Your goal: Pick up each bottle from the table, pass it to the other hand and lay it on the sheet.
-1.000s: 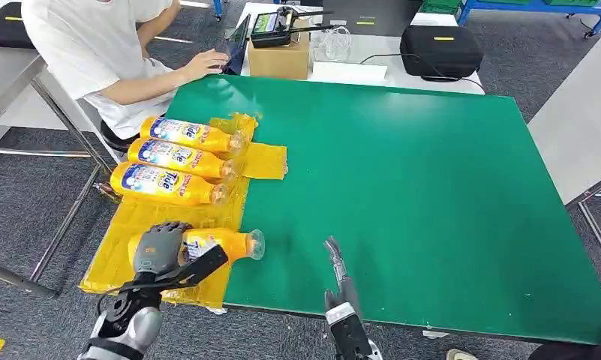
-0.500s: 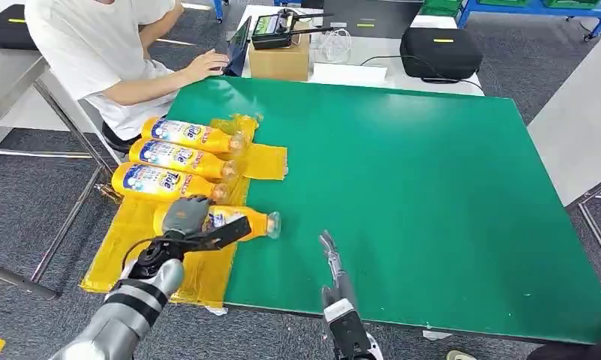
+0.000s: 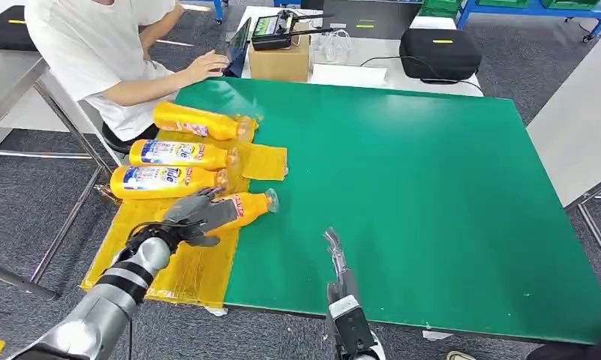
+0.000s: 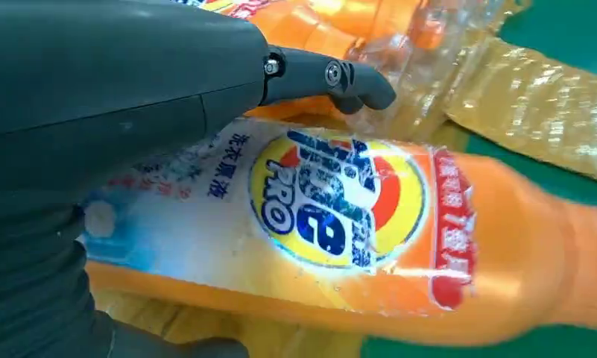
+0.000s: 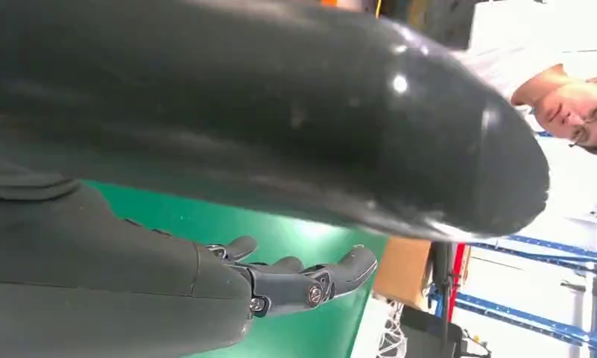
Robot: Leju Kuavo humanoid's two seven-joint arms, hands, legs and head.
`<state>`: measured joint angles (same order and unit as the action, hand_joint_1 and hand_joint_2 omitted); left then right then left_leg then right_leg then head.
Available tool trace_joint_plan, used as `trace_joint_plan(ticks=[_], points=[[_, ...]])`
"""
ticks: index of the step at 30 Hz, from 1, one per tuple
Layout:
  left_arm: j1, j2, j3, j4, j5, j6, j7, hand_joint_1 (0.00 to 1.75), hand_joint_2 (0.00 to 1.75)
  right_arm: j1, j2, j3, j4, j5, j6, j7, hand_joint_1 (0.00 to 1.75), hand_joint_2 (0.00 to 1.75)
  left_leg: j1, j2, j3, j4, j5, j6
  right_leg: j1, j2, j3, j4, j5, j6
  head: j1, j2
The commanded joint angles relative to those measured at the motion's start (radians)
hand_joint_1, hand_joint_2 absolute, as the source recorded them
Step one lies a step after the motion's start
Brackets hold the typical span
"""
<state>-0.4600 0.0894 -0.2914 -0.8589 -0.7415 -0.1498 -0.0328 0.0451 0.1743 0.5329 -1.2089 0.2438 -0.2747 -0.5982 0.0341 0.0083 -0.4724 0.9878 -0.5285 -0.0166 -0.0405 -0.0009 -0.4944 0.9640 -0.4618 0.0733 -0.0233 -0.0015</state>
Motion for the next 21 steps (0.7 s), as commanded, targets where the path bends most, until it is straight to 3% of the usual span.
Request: trace_joint_plan(ticks=[1, 3, 7, 12, 16, 21], points=[[0.181, 0.148, -0.061, -0.367, 0.202, -0.034, -0.052, 0.0, 1.75, -0.03, -0.015, -0.027, 0.06, -0.013, 0.001, -0.014, 0.0, 0.0, 0.0, 0.003, 0.001, -0.002, 0.0, 0.002, 0.001, 0.004, -0.001, -0.001, 0.001, -0.004, 0.0, 0.0], [0.227, 0.158, -0.058, -0.467, 0.274, -0.035, -0.084, 0.0, 1.75, -0.031, -0.018, -0.026, 0.061, -0.015, 0.002, -0.019, 0.0, 0.0, 0.001, 0.004, 0.001, -0.003, 0.0, 0.003, 0.002, 0.005, -0.002, -0.003, 0.001, -0.006, 0.0, 0.0], [0.297, 0.111, -0.051, -0.606, 0.381, 0.02, -0.174, 0.0, 1.75, -0.037, -0.023, -0.015, 0.067, -0.013, 0.007, -0.034, 0.0, 0.0, 0.001, 0.001, -0.003, -0.002, 0.0, 0.003, 0.002, 0.001, -0.005, -0.003, 0.0, -0.005, 0.0, 0.0], [0.309, 0.091, -0.056, -0.635, 0.412, 0.03, -0.171, 0.0, 1.75, -0.039, -0.025, -0.01, 0.068, -0.013, 0.008, -0.035, 0.0, 0.0, 0.0, 0.0, -0.005, -0.001, 0.0, 0.002, 0.001, 0.0, -0.006, -0.002, 0.0, -0.003, 0.0, 0.0], [0.375, -0.028, -0.016, -0.767, 0.592, 0.125, -0.282, 0.0, 1.75, -0.034, -0.033, 0.008, 0.059, -0.002, -0.007, -0.038, 0.0, 0.0, 0.0, 0.0, -0.005, -0.002, 0.0, 0.003, 0.001, 0.0, -0.006, -0.003, 0.001, -0.004, 0.0, 0.0], [0.398, -0.071, -0.019, -0.829, 0.645, 0.251, -0.344, 0.0, 1.75, -0.028, -0.035, 0.022, 0.052, 0.006, -0.043, -0.047, 0.0, 0.0, 0.0, -0.001, -0.006, -0.001, 0.0, 0.003, 0.001, -0.001, -0.007, -0.002, 0.0, -0.003, 0.0, 0.0]])
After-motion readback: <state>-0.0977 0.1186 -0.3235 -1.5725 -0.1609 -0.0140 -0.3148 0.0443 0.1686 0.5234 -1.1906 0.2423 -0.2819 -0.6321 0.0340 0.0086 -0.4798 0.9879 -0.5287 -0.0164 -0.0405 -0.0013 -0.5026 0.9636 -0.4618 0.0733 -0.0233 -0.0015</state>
